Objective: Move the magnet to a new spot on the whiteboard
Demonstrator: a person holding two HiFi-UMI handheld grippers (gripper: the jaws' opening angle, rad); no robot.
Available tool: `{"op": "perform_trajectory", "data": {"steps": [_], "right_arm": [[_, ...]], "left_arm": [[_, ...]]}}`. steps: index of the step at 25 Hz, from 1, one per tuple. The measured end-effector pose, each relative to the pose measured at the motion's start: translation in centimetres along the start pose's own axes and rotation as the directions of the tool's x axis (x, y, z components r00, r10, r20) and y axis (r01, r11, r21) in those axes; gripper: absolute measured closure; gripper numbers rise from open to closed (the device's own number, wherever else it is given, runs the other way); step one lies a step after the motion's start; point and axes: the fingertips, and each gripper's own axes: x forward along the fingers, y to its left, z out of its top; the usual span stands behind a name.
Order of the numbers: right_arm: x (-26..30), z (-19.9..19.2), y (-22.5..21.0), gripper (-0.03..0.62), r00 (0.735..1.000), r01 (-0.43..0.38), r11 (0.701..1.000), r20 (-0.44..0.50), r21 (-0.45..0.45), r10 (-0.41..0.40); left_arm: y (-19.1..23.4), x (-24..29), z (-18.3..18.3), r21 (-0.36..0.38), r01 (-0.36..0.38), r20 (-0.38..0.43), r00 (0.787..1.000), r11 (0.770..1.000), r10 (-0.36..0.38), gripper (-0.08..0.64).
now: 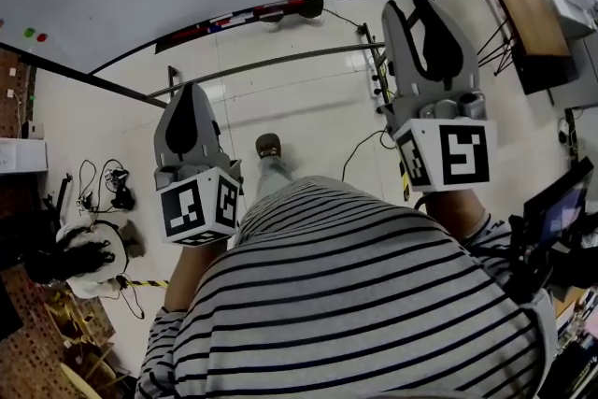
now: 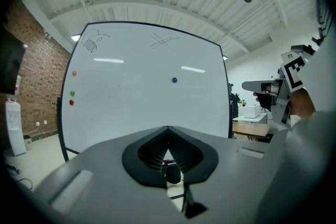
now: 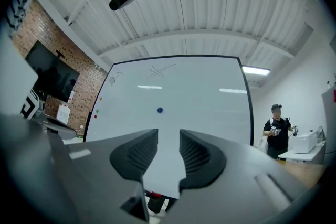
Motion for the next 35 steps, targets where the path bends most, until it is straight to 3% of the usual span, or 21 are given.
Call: {"op": "perform_trajectory", "data": {"steps": [11, 15, 21, 35], "right_arm": [[-5.8, -1.4, 4.0, 0.573, 0.995, -0.058, 0.986, -0.074, 0.155, 0.071], [-6.6, -2.2, 8.1, 0.592, 0.987, -0.093, 0.97, -0.109, 0.223, 0.119], [-6.4, -3.0, 15.3, 0.592, 0.964, -0.185, 0.949, -0.143, 0.255, 0.226], [-5.6, -3.1, 19.1, 0.592, 0.949, -0.213, 0.944, -0.178, 0.251, 0.261]], "left_arm": [[-2.6, -5.3, 2.6, 0.051, 0.057, 0.054, 0.997, 0.997, -0.06, 0.545], [-2.0, -6.5, 2.4, 0.059, 0.083, 0.063, 0.994, 0.995, -0.087, 0.545], [-1.5, -8.7, 1.0, 0.048, 0.118, 0.024, 0.993, 0.992, -0.119, 0.545], [-0.2, -8.8, 0.8, 0.046, 0.162, 0.011, 0.987, 0.986, -0.163, 0.545]]}}
